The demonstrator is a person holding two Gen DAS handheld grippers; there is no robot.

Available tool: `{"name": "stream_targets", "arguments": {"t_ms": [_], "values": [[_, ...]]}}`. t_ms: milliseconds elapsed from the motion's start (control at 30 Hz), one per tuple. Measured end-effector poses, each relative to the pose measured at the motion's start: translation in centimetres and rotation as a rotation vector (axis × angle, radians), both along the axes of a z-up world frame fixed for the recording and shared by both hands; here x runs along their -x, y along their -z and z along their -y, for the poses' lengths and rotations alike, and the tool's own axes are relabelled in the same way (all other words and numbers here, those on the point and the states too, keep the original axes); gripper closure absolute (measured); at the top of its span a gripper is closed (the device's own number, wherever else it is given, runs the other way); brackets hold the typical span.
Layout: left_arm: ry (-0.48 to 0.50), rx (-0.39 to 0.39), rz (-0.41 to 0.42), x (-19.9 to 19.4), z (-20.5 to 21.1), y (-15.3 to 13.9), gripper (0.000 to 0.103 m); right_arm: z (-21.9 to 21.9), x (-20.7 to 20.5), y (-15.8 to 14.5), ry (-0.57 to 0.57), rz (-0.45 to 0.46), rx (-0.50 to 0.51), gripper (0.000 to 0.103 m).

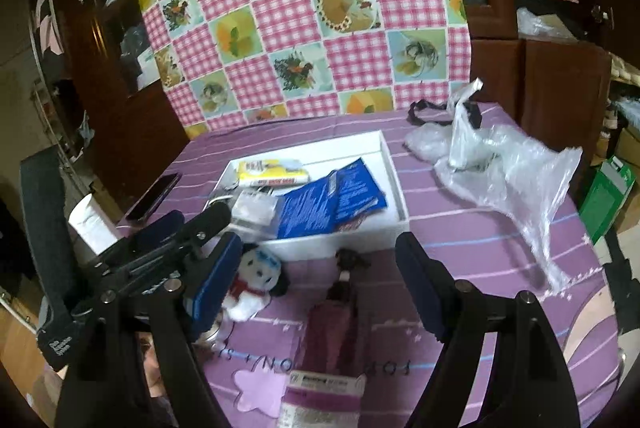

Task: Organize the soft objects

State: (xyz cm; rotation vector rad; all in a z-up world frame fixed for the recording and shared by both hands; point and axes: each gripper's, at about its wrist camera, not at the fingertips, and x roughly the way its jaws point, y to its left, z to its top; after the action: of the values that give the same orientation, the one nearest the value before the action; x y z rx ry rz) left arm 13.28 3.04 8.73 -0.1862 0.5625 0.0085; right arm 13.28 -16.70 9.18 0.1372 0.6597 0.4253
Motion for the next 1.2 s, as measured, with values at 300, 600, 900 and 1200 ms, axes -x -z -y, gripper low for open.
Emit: {"name": "stream_targets", "arguments": {"t_ms": [300,600,900,1200], "values": [[-0.07,0.003,-0.063,5.0,-2.6,1.4,0.021,-0.6,2.0,2.9,-0.02,-0.039,0.007,0.023],[-0.079,0.069,-0.143,7.3,-2.5,2.7,0.021,0.2,3.9,4.3,0.028,0.02,0.002,0.023],[-0.191,-0.003,-0.09,9.9,-0.1,0.8,0.019,-1.1,4.6,4.4,-0.006,0.048,0.063,0.023],[-0.192,-0.079,0.015,12.6,1.8,-1.1,0.011,0.2,3.9,4.8,0.041,0.007,0.037,0.023]]}}
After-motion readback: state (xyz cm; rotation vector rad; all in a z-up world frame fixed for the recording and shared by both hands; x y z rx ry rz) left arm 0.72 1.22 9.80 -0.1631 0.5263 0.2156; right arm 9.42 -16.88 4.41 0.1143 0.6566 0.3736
